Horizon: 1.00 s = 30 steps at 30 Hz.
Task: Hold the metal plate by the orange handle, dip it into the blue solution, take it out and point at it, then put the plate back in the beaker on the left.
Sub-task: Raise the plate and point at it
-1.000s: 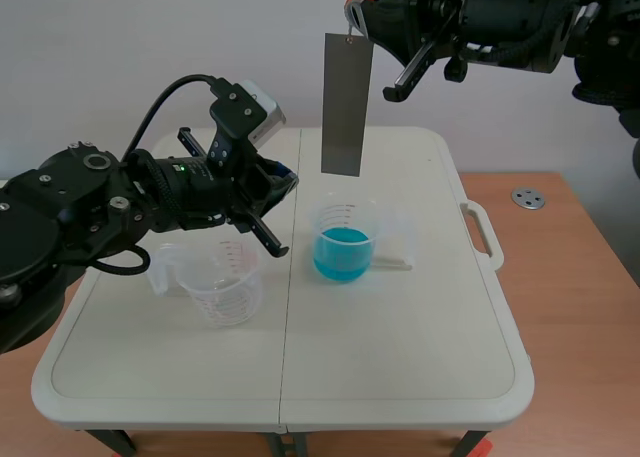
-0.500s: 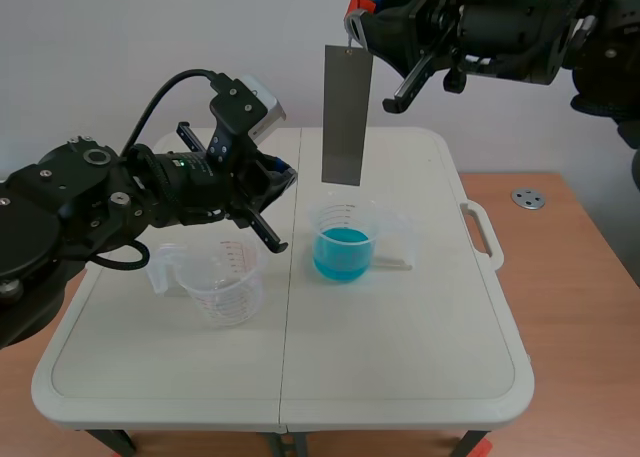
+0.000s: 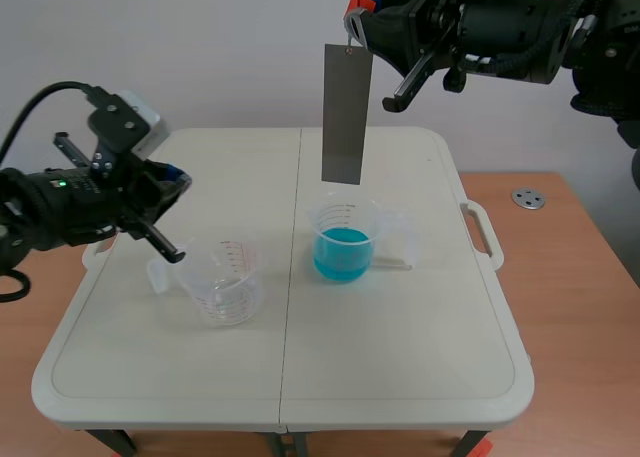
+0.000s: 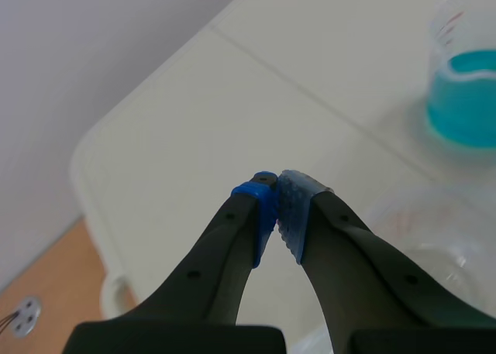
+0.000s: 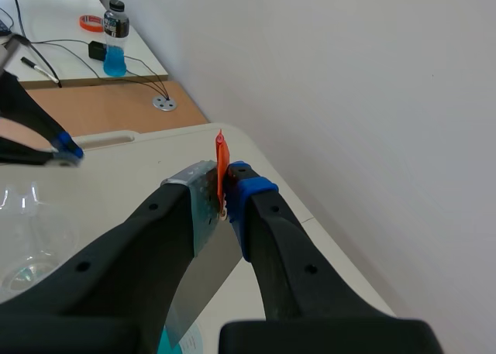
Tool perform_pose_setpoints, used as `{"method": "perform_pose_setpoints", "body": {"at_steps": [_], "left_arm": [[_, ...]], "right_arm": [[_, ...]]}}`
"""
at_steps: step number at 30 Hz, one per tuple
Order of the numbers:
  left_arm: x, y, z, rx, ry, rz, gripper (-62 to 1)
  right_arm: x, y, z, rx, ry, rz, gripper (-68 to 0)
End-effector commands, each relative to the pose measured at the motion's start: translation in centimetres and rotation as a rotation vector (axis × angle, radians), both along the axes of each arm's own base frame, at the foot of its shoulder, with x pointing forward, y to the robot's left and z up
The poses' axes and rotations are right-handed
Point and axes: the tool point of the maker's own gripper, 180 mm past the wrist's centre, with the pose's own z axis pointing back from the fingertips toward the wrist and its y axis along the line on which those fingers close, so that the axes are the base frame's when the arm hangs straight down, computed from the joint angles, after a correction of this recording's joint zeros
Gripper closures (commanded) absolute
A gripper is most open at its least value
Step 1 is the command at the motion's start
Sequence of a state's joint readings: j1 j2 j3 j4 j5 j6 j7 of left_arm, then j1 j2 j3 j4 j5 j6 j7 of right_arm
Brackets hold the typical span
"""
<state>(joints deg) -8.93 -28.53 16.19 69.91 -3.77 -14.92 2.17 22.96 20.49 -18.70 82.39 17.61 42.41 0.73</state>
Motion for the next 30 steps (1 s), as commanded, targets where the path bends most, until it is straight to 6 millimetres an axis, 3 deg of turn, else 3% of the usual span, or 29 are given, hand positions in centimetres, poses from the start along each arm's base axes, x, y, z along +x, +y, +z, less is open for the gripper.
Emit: {"method": "perform_pose_setpoints", "body": {"at_steps": [1,10,16,22,30], "left_arm": [[-0.3,1.9,1.6,0.010,-0.043,0.021,-2.7],[-5.6,13.4,0.8,0.174,0.041,0.198,-2.7],[-10.2,18.9,-0.7,0.275,0.139,0.293,-2.7],[-15.5,21.3,-3.0,0.326,0.251,0.328,-2.7],[-23.1,21.2,-6.9,0.338,0.450,0.313,-2.7]], "right_arm": [[0.0,0.0,2.2,0.028,-0.054,0.012,-1.5],[-0.3,0.2,2.7,0.014,-0.068,0.017,-1.5],[-1.0,0.8,4.0,0.009,-0.111,0.035,-1.5],[-1.4,1.1,4.8,0.027,-0.127,0.049,-1.5],[-1.8,1.8,5.3,0.039,-0.135,0.070,-1.5]]}}
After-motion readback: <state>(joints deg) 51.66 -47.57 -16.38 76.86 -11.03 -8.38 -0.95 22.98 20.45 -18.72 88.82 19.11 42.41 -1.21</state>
